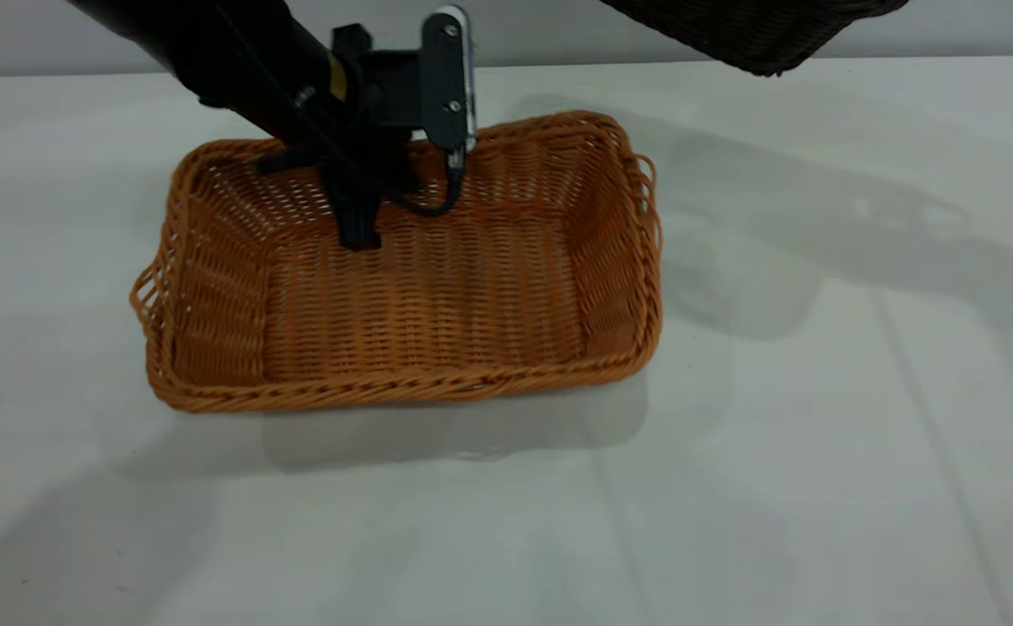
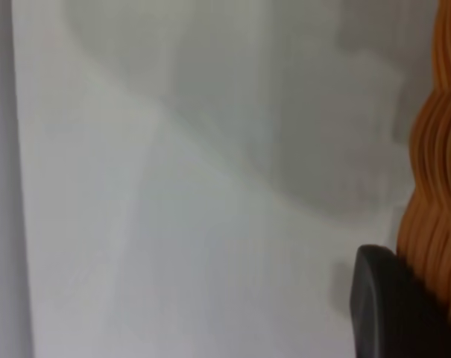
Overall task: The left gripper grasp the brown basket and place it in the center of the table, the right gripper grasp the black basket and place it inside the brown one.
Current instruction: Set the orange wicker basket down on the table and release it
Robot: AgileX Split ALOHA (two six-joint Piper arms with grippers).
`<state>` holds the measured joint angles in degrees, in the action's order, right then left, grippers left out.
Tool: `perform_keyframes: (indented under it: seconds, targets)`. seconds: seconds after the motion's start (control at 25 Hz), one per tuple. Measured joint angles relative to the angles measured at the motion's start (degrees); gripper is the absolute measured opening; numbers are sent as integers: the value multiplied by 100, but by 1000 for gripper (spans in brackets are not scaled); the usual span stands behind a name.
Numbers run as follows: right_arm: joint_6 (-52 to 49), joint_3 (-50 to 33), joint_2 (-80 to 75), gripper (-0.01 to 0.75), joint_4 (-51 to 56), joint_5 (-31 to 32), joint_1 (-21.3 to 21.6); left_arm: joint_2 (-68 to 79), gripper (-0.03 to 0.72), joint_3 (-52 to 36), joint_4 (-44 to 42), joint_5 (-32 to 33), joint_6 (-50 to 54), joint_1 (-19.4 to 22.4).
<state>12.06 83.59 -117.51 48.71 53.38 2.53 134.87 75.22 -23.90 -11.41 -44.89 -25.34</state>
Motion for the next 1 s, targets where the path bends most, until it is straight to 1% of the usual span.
perform_keyframes:
  seconds: [0.2,0.36,0.48,0.68,0.72,0.76,0.84,1.0]
  targets:
    - [-19,-1,-5,100,-62,44,0,90,91,19,-232,-311,0,-53]
    - [-19,6,-5,100,-62,54,41,119,134,19,-325,-406,157,-54]
    - [-25,6,-5,100,-57,60,116,143,212,19,-371,-549,205,-54]
    - [-45,6,-5,100,-57,88,291,244,404,13,-389,-1119,340,-59]
    - [-60,6,-5,125,-49,111,329,244,440,9,-389,-1224,347,-65]
    - [-65,7,-5,108,-39,130,367,244,466,9,-389,-1324,358,-71]
    - [-84,12,-11,104,-17,150,411,237,507,-13,-389,-1562,358,-105]
    - [-84,45,-11,104,152,267,538,63,519,-259,-337,-2165,370,-144]
